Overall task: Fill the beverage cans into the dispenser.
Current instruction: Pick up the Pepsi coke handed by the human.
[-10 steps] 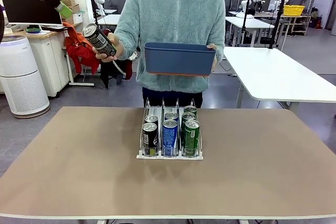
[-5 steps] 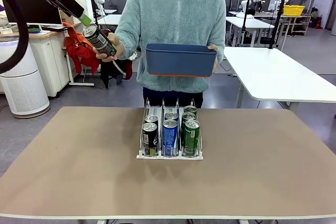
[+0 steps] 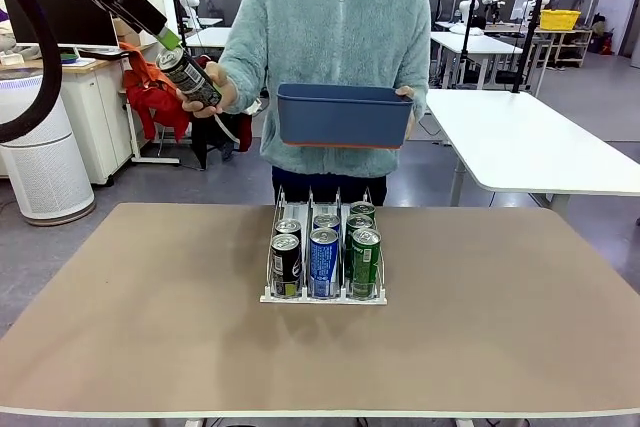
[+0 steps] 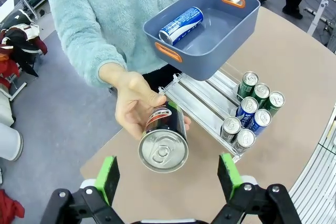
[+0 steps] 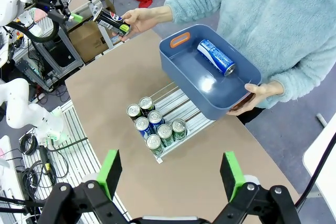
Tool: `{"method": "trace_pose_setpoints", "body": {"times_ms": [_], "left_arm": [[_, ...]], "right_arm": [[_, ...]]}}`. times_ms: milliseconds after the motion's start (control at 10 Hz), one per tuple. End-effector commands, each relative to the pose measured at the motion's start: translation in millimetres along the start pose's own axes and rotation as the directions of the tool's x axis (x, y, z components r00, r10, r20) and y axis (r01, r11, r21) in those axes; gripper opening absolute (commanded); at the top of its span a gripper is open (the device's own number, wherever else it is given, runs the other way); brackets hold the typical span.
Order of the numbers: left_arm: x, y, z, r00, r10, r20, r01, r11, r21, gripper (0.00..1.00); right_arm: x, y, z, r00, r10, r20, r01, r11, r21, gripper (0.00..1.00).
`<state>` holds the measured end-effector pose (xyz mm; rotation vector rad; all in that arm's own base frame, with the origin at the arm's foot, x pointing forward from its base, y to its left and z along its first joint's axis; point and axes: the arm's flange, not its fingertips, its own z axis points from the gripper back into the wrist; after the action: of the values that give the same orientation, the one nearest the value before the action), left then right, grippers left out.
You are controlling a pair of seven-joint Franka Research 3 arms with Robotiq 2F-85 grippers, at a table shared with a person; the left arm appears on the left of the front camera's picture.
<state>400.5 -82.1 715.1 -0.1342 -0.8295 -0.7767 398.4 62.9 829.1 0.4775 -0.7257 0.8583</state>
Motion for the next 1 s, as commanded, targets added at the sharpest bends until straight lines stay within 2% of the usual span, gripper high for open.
{"method": "trace_pose_setpoints", "body": {"times_ms": [0, 100, 300, 900], "left_arm": [[0, 0, -2, 1.000, 0.000, -0.003, 0.000, 1.000, -0.002, 1.00], [1, 1, -8, 0.999, 0.045, 0.002, -0.045, 0.999, 0.028, 1.00], [-2, 11, -27, 1.000, 0.011, 0.002, -0.011, 0.999, 0.035, 1.00], [-14, 2, -69, 1.000, -0.011, 0.001, 0.011, 1.000, 0.002, 1.00]], "right_arm": [[0, 0, 1, 1.000, 0.000, -0.006, 0.001, 1.000, 0.006, 1.00], [0, 0, 1, 1.000, 0.000, -0.006, 0.001, 1.000, 0.006, 1.00], [0, 0, 1, 1.000, 0.000, -0.006, 0.001, 1.000, 0.006, 1.00], [0, 0, 1, 1.000, 0.000, -0.006, 0.001, 1.000, 0.006, 1.00]]}}
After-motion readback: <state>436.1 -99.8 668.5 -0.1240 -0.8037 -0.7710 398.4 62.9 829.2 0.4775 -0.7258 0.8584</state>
